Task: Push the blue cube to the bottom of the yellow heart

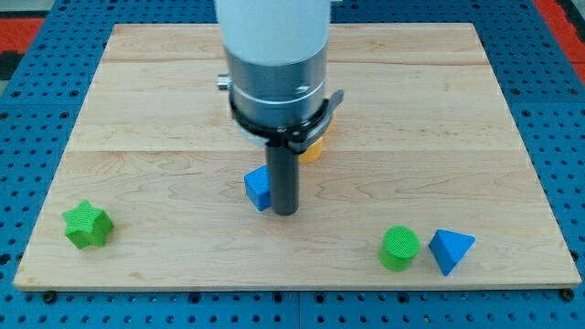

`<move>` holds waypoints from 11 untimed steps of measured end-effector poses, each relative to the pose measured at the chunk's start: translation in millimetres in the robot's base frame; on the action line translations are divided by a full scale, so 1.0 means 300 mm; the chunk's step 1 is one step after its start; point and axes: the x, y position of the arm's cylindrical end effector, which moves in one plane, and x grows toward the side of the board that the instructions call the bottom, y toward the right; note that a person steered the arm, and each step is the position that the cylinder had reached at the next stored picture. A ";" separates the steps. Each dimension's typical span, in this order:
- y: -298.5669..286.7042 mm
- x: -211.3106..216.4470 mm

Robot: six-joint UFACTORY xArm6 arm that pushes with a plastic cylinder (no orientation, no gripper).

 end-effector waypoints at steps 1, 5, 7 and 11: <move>0.004 0.050; -0.194 -0.041; -0.264 -0.110; -0.022 -0.089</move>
